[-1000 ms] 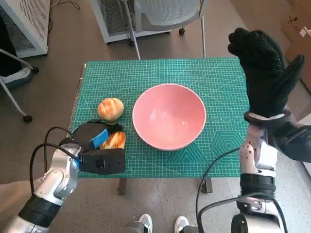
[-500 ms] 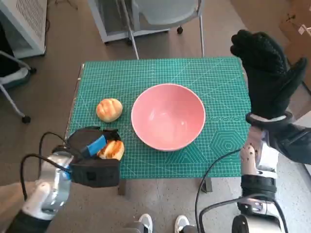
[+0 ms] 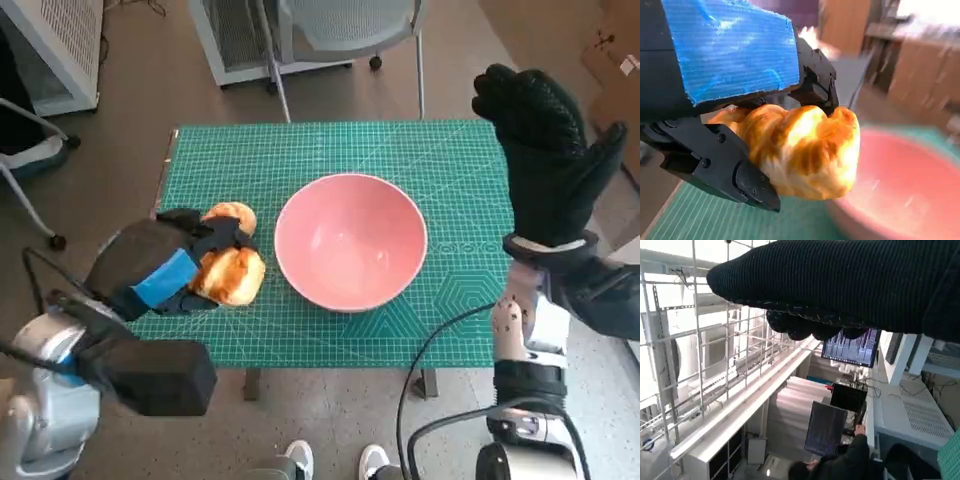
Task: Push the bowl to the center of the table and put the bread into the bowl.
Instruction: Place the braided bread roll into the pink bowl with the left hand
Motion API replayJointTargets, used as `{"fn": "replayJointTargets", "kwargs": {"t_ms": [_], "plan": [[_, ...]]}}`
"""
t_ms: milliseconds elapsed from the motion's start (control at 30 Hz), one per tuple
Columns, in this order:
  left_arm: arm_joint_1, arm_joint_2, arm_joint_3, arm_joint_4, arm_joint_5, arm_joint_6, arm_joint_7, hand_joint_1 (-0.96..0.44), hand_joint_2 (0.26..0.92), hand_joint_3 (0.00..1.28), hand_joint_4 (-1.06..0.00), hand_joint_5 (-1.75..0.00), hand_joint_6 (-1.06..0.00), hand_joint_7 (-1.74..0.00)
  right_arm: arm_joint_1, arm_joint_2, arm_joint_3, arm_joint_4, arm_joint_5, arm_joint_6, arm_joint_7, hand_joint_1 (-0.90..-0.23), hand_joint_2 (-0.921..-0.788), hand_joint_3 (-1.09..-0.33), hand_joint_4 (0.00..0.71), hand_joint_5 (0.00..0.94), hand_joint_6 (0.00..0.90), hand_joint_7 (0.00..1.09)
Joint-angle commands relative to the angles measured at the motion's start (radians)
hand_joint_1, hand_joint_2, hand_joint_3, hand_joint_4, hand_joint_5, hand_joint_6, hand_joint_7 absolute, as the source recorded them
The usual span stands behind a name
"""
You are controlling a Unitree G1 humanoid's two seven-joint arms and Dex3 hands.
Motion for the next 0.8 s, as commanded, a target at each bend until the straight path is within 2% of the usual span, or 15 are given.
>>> {"fn": "replayJointTargets", "kwargs": {"t_ms": [33,300,400,633,800], "plan": [[-0.111,-0.044,-0.005,0.003,-0.004,-0.045,0.06,0.0,0.884,0.02,-0.83,-1.01,-0.76,-1.02,0.004,-0.001,0.0,0.025,-0.004,-0.002,0.004,-0.537,-0.921,-0.55,0.393,0.003,0.434,0.01],[-0.271,-0.176,-0.139,0.158,0.046,-0.127,0.163,0.0,0.884,0.01,-0.82,-0.98,-0.78,-1.05,0.001,-0.002,0.001,0.038,-0.001,-0.008,0.01,-0.537,-0.921,-0.55,0.395,0.003,0.434,0.01],[-0.297,-0.203,-0.166,0.201,0.054,-0.143,0.18,0.0,0.892,0.01,-0.8,-0.99,-0.77,-1.07,0.001,-0.003,0.001,0.04,0.0,-0.01,0.011,-0.537,-0.921,-0.55,0.395,0.003,0.435,0.01],[-0.428,-0.312,-0.306,0.48,0.088,-0.211,0.198,0.0,0.917,0.02,-0.74,-1.06,-0.69,-1.14,0.015,-0.007,0.001,0.017,0.004,-0.004,0.015,-0.537,-0.921,-0.55,0.396,0.002,0.434,0.0],[-0.491,-0.364,-0.355,0.645,0.095,-0.247,0.211,0.0,0.92,0.02,-0.75,-1.1,-0.67,-1.13,0.028,-0.012,0.0,-0.002,0.007,0.0,0.018,-0.54,-0.921,-0.552,0.396,0.002,0.427,0.0]]}}
